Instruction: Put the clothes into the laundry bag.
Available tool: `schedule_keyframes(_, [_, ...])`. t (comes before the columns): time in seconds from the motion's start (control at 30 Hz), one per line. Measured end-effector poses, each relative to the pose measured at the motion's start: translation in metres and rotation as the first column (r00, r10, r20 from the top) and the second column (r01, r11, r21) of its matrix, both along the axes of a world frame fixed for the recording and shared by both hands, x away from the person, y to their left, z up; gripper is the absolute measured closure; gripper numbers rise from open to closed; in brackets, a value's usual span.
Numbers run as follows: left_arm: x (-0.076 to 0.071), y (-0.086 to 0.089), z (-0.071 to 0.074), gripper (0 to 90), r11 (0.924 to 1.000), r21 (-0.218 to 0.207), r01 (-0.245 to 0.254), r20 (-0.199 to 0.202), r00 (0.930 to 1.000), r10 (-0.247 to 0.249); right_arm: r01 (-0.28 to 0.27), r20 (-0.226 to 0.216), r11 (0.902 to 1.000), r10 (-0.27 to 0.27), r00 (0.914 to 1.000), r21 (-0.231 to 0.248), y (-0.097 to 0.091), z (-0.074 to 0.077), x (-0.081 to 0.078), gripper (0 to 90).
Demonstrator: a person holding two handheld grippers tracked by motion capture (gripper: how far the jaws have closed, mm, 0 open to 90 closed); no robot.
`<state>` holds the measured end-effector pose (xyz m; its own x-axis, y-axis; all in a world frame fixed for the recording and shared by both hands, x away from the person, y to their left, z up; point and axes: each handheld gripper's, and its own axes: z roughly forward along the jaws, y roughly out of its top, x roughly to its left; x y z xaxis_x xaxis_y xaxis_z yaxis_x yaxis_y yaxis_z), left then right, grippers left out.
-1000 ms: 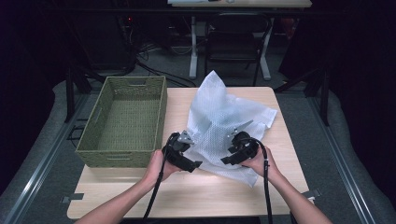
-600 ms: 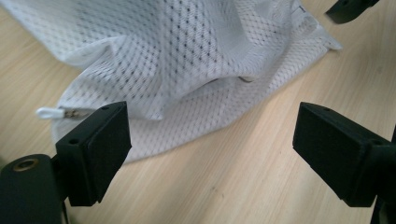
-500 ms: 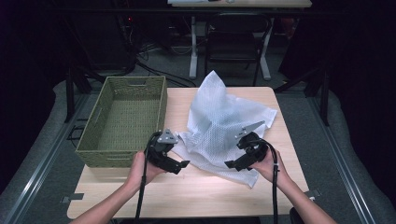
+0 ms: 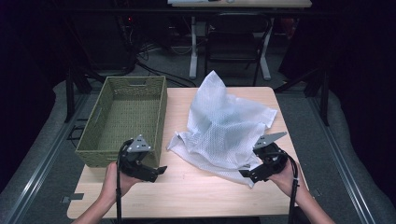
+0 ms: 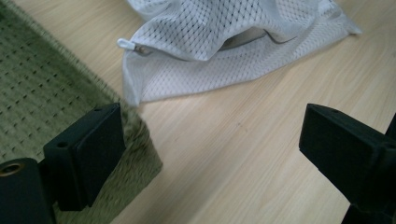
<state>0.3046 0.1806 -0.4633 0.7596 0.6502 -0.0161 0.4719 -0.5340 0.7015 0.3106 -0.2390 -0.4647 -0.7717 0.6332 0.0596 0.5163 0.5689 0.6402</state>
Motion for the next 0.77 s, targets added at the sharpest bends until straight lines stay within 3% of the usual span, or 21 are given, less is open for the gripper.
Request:
schedule_keyframes(0.27, [-0.022,0.024,-0.016,5.2,0.998,-0.004,-0.064,-0.02,0.9978,0.064,0.073,0.008,0.9971,-0.073,0.9973,0.021,-0.024,-0.008,-0.025,4.3])
schedule_keyframes(0.5, [-0.042,0.041,-0.036,2.6,0.9934,0.006,-0.114,-0.055,0.9919,0.114,0.143,-0.015,0.988,-0.142,0.9897,0.059,-0.042,-0.029,-0.048,1.4])
schedule_keyframes(0.57, [-0.044,0.045,-0.039,2.2,0.9928,0.0,-0.12,-0.065,0.9907,0.12,0.14,0.006,0.9896,-0.14,0.9901,0.033,-0.042,-0.03,-0.05,0.6])
schedule_keyframes(0.67, [-0.043,0.045,-0.038,1.5,0.992,-0.001,-0.126,-0.046,0.991,0.126,0.134,0.024,0.9909,-0.134,0.9906,0.012,-0.04,-0.031,-0.051,0.4])
schedule_keyframes(0.77, [-0.038,0.041,-0.042,0.1,0.9919,0.046,-0.118,-0.036,0.9922,0.12,0.134,0.024,0.9905,-0.134,0.9907,-0.031,-0.037,-0.033,-0.05,0.0])
